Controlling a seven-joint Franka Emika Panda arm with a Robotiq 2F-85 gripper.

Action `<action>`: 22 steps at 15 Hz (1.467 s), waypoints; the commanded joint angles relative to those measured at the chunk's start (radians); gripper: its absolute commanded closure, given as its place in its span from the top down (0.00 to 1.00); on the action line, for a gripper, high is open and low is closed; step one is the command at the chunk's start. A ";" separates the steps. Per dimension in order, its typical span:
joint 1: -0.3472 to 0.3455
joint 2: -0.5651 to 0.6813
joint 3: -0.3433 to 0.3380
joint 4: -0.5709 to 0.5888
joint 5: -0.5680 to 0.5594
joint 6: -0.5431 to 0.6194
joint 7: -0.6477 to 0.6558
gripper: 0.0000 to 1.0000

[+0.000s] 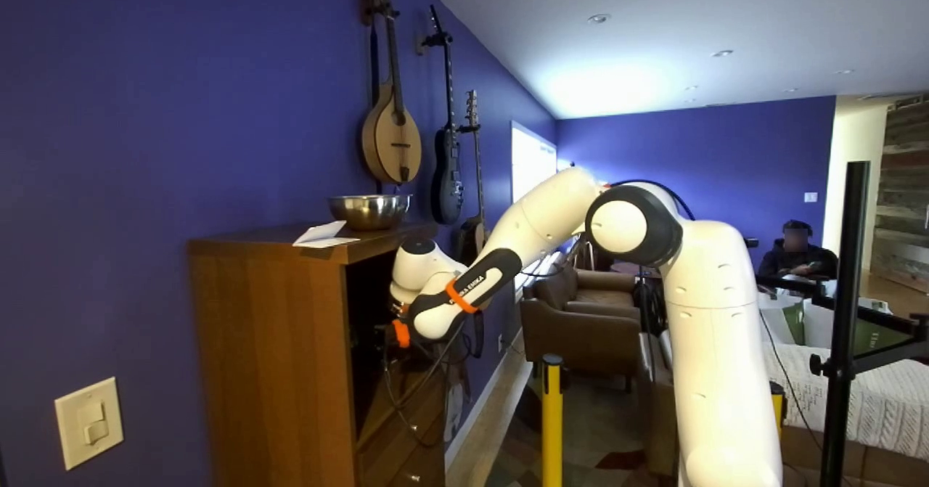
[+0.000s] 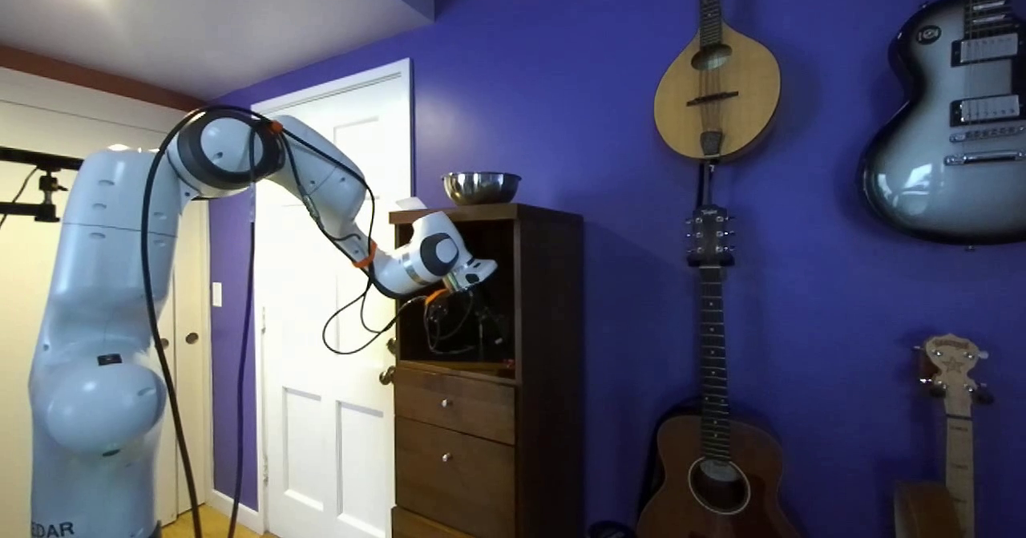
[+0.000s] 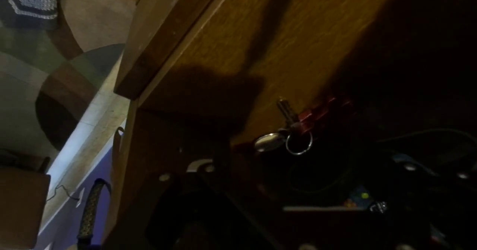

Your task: Put the keys inside the bowl

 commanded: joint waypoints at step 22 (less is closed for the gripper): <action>0.157 0.317 -0.138 0.380 0.044 -0.209 0.019 0.35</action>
